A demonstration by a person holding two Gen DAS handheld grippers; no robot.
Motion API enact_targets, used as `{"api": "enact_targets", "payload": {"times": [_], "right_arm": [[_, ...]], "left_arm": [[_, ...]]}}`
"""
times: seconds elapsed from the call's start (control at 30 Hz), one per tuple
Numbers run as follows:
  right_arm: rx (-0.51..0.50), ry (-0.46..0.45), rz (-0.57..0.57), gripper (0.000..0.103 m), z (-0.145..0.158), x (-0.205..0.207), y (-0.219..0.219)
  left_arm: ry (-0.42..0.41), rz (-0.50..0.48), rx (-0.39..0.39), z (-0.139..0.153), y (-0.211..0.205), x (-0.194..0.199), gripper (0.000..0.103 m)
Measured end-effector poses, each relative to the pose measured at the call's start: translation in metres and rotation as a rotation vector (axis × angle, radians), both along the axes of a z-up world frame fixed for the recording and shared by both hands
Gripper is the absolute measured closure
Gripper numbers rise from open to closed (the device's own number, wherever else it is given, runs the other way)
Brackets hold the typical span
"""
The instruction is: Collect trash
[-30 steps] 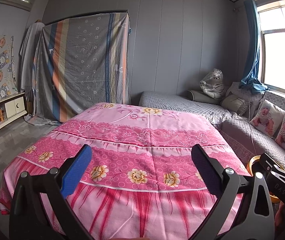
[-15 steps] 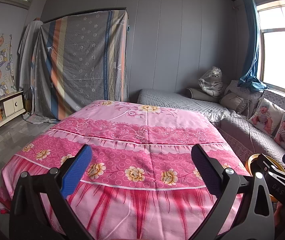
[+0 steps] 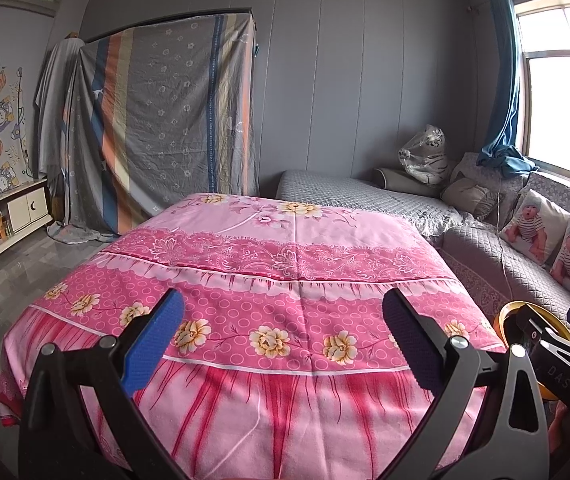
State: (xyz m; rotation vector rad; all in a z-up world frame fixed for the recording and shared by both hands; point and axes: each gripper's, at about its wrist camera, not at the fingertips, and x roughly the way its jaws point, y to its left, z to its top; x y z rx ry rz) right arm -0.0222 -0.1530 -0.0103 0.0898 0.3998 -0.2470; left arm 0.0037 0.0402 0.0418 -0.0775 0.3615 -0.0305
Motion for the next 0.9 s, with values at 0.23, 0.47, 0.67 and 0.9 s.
{"api": "enact_targets", "payload": {"times": [0.23,0.47,0.67,0.9], "right_arm": [[0.007,0.008,-0.002,0.008,-0.0030,0.0015,-0.0024],[0.010,0.012,-0.002,0.008,-0.0043,0.0013,-0.0031],[0.016,0.017,-0.001,0.008,-0.0056,0.0013,-0.0049],[0.018,0.019,-0.003,0.008,-0.0065,0.0010,-0.0048]], "left_arm": [[0.006,-0.004,-0.002,-0.0005,0.0000,0.0026,0.008],[-0.006,-0.007,-0.002,-0.0033,-0.0005,0.0009,0.008],[0.005,-0.016,-0.005,-0.0045,-0.0015,0.0013,0.008],[0.022,-0.015,-0.025,-0.0063,0.0012,0.0040,0.008]]}}
